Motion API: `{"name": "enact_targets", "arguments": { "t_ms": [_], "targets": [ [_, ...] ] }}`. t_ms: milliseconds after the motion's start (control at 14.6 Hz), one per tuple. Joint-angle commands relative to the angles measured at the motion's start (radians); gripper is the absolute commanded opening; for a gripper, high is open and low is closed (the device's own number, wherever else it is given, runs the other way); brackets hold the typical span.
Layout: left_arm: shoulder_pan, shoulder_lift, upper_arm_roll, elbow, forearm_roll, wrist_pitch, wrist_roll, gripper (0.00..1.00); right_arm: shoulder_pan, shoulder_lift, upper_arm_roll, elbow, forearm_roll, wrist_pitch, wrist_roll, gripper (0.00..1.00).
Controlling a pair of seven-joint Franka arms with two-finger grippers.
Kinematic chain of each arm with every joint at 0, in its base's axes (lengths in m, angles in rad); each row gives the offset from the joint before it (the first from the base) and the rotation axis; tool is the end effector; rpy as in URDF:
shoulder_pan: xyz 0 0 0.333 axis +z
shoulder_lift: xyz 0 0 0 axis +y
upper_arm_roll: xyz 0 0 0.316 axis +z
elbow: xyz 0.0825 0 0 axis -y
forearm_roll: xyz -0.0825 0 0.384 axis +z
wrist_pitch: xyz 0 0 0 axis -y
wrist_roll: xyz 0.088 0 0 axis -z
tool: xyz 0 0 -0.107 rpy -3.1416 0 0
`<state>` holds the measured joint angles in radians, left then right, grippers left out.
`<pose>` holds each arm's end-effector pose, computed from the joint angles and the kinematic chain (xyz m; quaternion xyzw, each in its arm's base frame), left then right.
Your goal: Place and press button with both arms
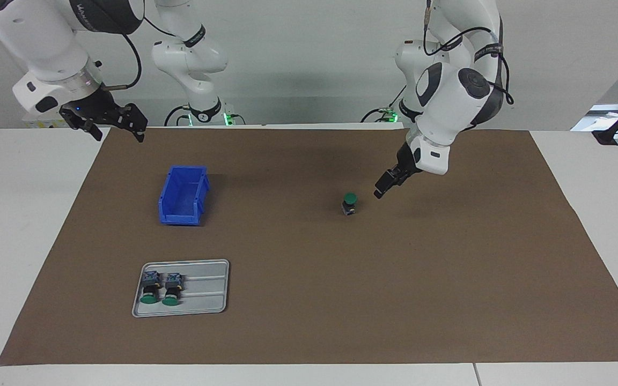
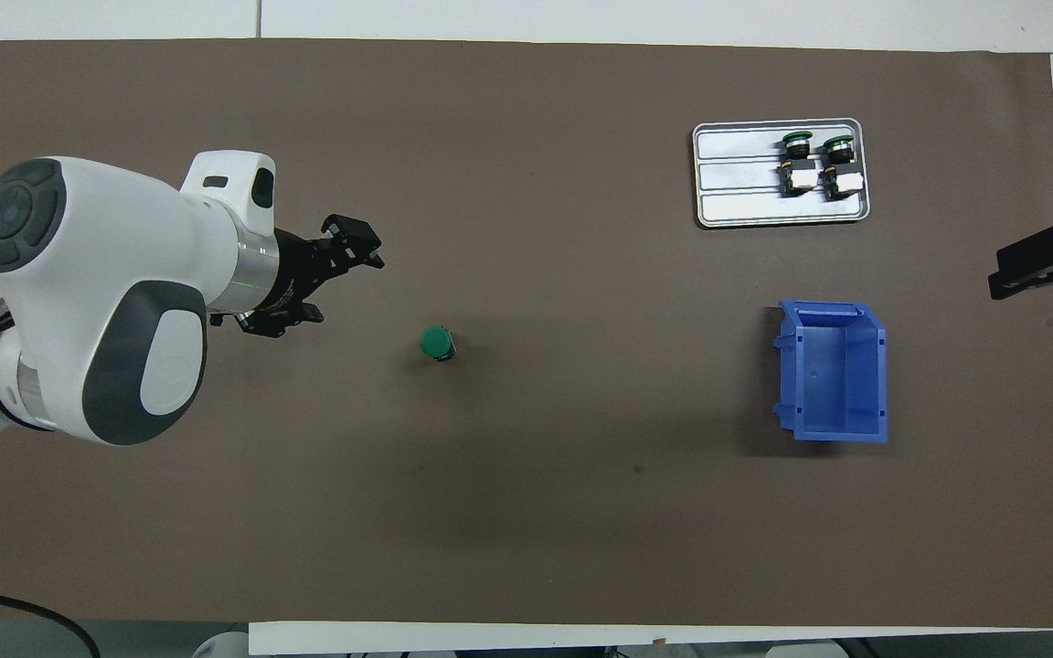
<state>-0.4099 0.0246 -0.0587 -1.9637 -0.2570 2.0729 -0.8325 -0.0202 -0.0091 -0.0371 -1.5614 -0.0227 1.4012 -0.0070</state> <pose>0.5046 -0.2699 0.4690 0.9641 0.2352 -0.0366 0.1173 0.5319 -0.0333 0.6203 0.9967 -0.0261 -0.0758 0.0087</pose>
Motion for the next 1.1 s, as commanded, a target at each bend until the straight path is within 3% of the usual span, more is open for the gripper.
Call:
{"name": "enact_targets", "arguments": {
  "t_ms": [0, 206, 275, 343, 481, 618, 687, 1030],
  "targets": [
    [-0.052, 0.084, 0.008, 0.120, 0.114, -0.086, 0.024, 0.97, 0.002, -0.025, -0.004, -0.029, 0.004, 0.009, 0.010, 0.99],
    [-0.107, 0.084, 0.008, 0.106, 0.148, -0.099, 0.147, 0.97, 0.002, -0.025, -0.004, -0.029, 0.004, 0.009, 0.010, 0.99],
    [-0.130, 0.084, 0.008, 0.100, 0.150, -0.099, 0.153, 0.91, 0.002, -0.025, -0.004, -0.029, 0.004, 0.010, 0.010, 0.99],
    [-0.141, 0.089, 0.008, 0.101, 0.148, -0.097, 0.153, 0.80, 0.002, -0.025, -0.004, -0.029, 0.004, 0.009, 0.010, 0.99],
    [-0.144, 0.104, 0.008, 0.101, 0.145, -0.102, 0.153, 0.41, 0.002, -0.025, -0.004, -0.029, 0.004, 0.009, 0.010, 0.99],
    [-0.145, 0.118, 0.008, 0.112, 0.147, -0.120, 0.151, 0.19, 0.002, -0.025, -0.004, -0.029, 0.004, 0.009, 0.010, 0.99],
    [-0.156, 0.120, 0.008, 0.109, 0.148, -0.119, 0.148, 0.13, 0.002, -0.026, -0.004, -0.029, 0.004, 0.009, 0.010, 0.99],
    [-0.193, 0.155, 0.010, 0.074, 0.148, -0.057, 0.141, 0.12, 0.002, -0.025, -0.004, -0.029, 0.004, 0.009, 0.010, 0.99]
  ]
}}
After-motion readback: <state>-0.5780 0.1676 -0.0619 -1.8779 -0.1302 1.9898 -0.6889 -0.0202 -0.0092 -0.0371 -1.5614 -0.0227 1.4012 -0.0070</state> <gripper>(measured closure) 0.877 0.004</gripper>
